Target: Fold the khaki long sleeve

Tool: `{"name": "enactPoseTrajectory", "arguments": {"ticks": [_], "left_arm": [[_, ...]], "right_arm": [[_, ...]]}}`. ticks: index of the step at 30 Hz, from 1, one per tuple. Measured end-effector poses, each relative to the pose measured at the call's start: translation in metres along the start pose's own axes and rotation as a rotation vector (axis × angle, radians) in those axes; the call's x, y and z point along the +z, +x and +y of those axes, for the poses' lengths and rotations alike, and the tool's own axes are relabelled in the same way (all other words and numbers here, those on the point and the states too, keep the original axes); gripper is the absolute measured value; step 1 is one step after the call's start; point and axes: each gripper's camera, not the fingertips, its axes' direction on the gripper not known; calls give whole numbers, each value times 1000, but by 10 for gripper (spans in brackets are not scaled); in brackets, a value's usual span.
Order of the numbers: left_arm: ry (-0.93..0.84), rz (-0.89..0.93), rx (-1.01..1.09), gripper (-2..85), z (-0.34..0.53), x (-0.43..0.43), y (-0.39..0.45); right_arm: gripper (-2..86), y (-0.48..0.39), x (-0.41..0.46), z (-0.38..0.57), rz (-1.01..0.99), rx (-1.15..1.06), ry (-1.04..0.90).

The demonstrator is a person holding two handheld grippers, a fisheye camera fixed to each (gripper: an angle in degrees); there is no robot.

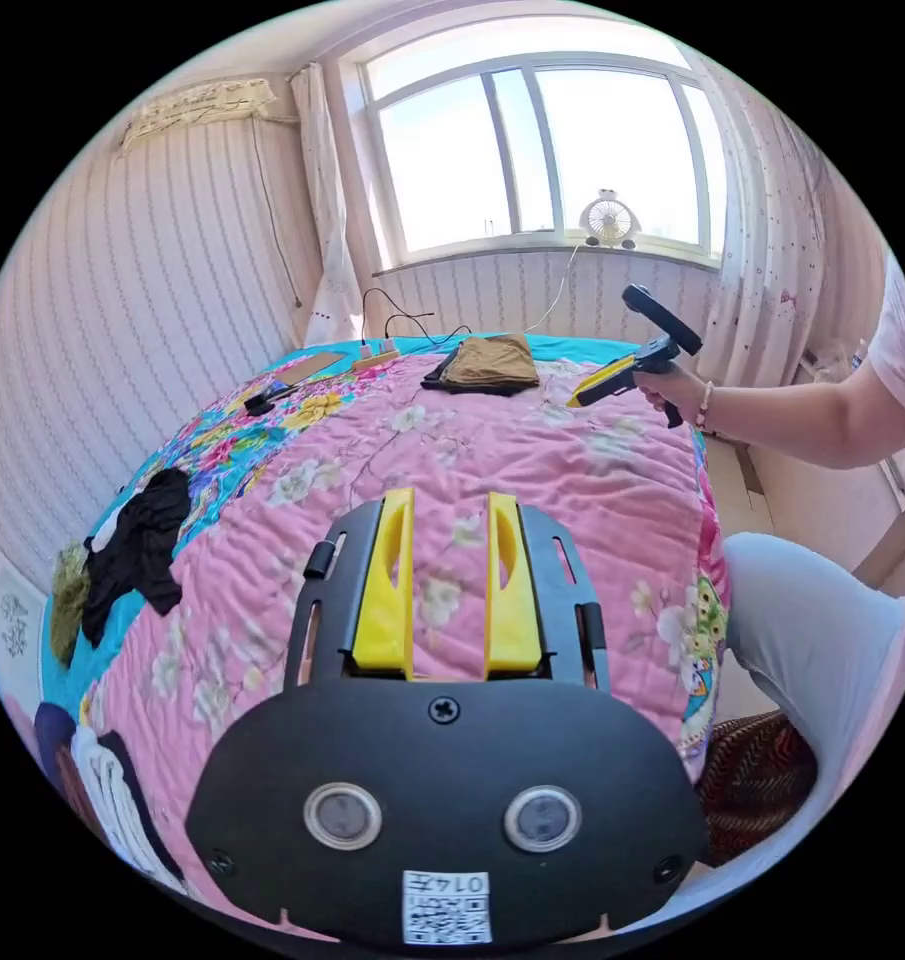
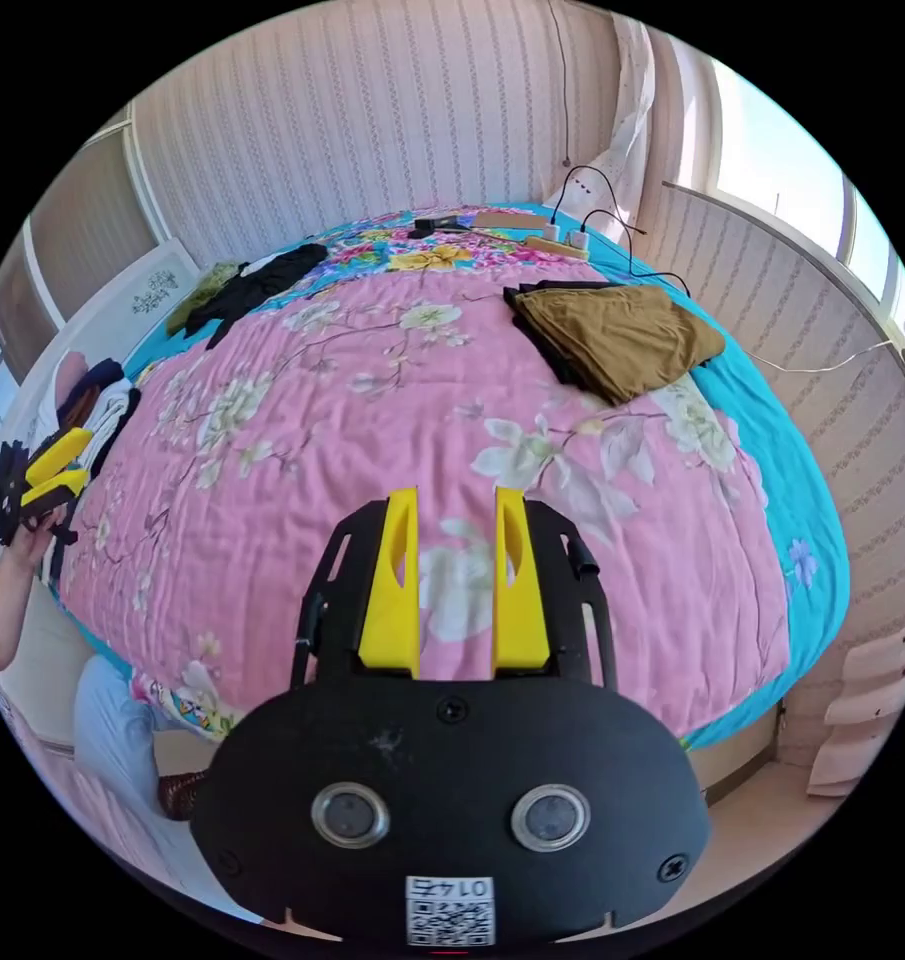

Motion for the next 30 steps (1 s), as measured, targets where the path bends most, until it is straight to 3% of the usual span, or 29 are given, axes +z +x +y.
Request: {"name": "enactPoseTrajectory", "arguments": {"ticks": [4, 8, 17, 30], "left_arm": [[-66, 77, -23, 106, -58, 98, -20], [-55, 85, -54, 74, -107, 162, -27], [-153, 134, -112, 67, -225, 328, -49], [-316, 198, -261, 63, -286, 486, -86]], "right_arm": [[133, 38, 31, -54, 88, -2, -125], [134, 72, 29, -60, -9, 51, -126], [125, 120, 40, -138, -55, -91, -97], [114, 192, 104, -226, -206, -96, -76]]}}
